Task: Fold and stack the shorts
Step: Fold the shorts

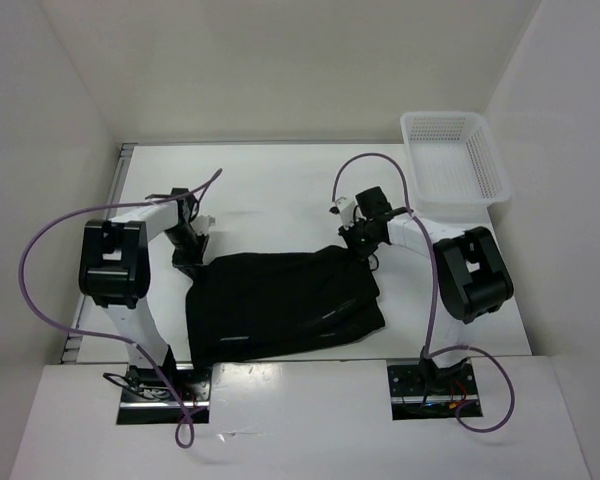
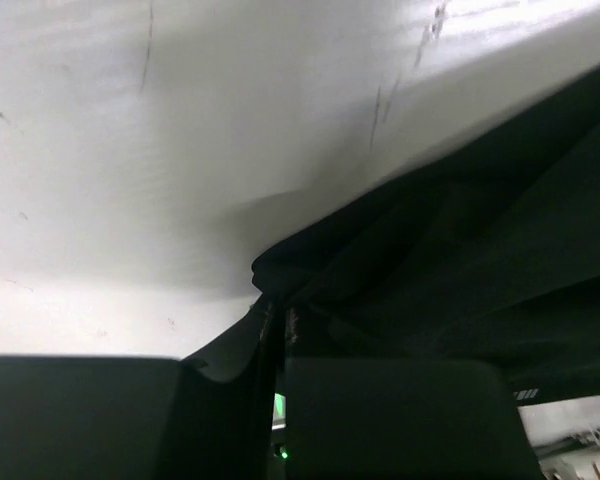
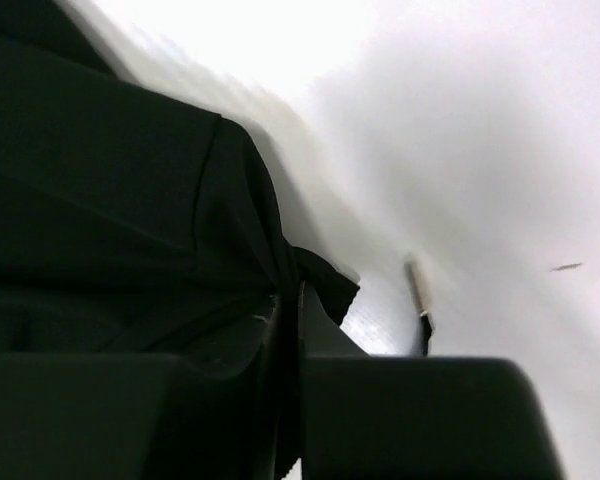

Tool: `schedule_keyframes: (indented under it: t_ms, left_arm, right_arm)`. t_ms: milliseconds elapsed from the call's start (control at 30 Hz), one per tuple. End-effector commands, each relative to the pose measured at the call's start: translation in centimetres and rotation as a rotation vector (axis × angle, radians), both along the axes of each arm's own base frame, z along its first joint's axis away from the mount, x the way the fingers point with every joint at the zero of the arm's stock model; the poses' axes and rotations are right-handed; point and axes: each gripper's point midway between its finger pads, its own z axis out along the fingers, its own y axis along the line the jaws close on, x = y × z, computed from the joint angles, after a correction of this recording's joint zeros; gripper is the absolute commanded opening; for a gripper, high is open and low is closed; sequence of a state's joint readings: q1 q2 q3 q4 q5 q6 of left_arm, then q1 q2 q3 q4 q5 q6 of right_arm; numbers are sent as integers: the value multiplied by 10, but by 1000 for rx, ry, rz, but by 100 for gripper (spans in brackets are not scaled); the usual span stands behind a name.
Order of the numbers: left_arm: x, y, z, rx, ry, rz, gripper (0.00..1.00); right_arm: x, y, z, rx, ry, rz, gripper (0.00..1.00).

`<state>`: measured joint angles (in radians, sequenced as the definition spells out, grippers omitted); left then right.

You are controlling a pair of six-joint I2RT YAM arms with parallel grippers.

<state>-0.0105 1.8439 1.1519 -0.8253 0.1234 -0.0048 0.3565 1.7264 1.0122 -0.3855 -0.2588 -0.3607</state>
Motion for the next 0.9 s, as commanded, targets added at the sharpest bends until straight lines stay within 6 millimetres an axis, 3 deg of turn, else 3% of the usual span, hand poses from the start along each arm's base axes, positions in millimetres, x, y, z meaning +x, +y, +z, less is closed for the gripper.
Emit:
schedule_keyframes:
  t_ms: [0, 33, 100, 133, 167, 200, 233, 300, 333, 367, 400, 433, 500, 567, 667, 700, 733, 800, 867]
  left_arm:
    - [48, 10, -22, 48, -96, 4, 2]
    - [82, 24, -9, 94, -184, 25, 0]
    - [124, 35, -1, 131, -266, 46, 0]
    - [146, 38, 8, 141, -313, 50, 0]
    - [184, 39, 29, 141, -405, 57, 0]
    - [200, 39, 39, 141, -443, 59, 0]
    - [213, 41, 46, 150, -474, 63, 0]
    - [241, 39, 59, 168, -537, 60, 2]
    - [247, 35, 62, 178, -551, 53, 7]
    - [251, 36, 63, 187, -560, 56, 16]
    - [254, 33, 67, 193, -570, 51, 37]
    - [257, 35, 68, 205, -583, 56, 43]
    - [257, 37, 90, 215, -642, 66, 56]
    - [248, 43, 111, 217, -693, 82, 58]
    - [223, 39, 124, 172, -683, 73, 58]
    - [214, 34, 120, 144, -661, 62, 58]
    - [204, 33, 112, 145, -629, 60, 58]
    - [185, 33, 85, 146, -551, 54, 57]
    - [178, 37, 70, 148, -506, 60, 55]
  right_arm:
    - [50, 7, 16, 15, -133, -105, 3]
    - [70, 8, 28, 12, -187, -138, 1]
    - [95, 9, 31, 18, -215, -189, 1]
    - [121, 11, 52, 43, -272, -205, 0]
    - [132, 13, 47, 35, -273, -210, 0]
    - [144, 14, 52, 28, -297, -212, 0]
    - [166, 16, 74, 47, -355, -216, 0]
    - [188, 21, 82, 44, -383, -216, 17]
    - [193, 23, 84, 44, -384, -216, 33]
    - [198, 24, 86, 44, -385, -216, 53]
    - [201, 27, 90, 58, -381, -218, 73]
    - [207, 30, 103, 81, -403, -233, 77]
    - [208, 32, 115, 102, -416, -251, 79]
    - [205, 31, 131, 117, -432, -258, 79]
    - [184, 32, 132, 178, -365, -273, 75]
    - [171, 35, 123, 210, -311, -237, 70]
    - [162, 39, 126, 237, -287, -224, 68]
    - [142, 43, 107, 259, -207, -202, 59]
    - [130, 50, 98, 292, -151, -187, 55]
